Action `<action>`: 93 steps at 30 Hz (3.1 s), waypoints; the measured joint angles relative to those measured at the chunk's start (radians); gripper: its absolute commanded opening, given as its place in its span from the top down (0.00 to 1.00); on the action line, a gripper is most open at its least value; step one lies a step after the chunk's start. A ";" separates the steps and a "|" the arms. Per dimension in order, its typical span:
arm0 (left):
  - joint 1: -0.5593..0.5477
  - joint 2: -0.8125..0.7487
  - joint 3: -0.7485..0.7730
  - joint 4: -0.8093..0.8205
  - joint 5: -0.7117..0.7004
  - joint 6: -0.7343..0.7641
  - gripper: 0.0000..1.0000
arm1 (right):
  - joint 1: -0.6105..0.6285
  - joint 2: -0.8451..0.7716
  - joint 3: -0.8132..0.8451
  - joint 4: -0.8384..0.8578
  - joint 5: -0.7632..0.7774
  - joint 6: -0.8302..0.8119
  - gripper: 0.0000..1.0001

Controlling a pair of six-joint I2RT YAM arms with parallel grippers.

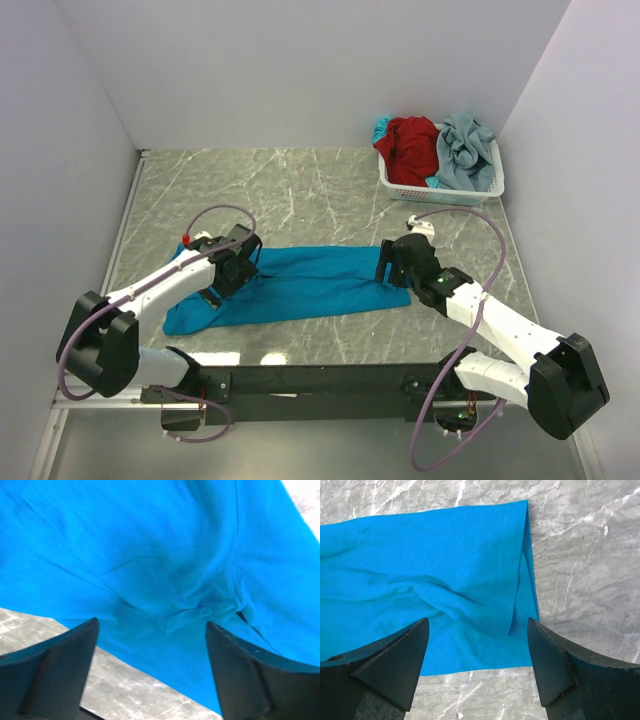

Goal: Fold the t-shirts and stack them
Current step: Fold the tshirt

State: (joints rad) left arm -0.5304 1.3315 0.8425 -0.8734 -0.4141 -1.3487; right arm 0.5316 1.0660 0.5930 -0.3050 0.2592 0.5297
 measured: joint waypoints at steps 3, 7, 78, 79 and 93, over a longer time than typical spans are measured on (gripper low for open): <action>0.000 0.000 0.019 -0.008 -0.031 0.003 0.01 | 0.000 0.000 0.000 0.000 0.000 0.000 0.15; 0.019 0.003 0.065 0.018 -0.092 0.048 0.01 | 0.000 0.001 0.000 -0.001 0.001 -0.001 0.15; 0.199 1.237 1.357 0.639 0.500 0.631 0.00 | 0.452 0.317 0.011 0.233 -0.562 -0.121 0.11; 0.174 1.256 1.378 0.655 0.521 0.631 0.01 | 0.469 0.324 0.018 0.230 -0.563 -0.124 0.11; 0.134 1.262 1.387 0.703 0.591 0.636 0.01 | 0.539 0.332 0.127 0.095 -0.430 -0.191 0.18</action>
State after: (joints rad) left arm -0.3969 2.5935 2.2295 -0.1707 0.1768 -0.7132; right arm 1.0702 1.3983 0.7197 -0.2096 -0.1707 0.3386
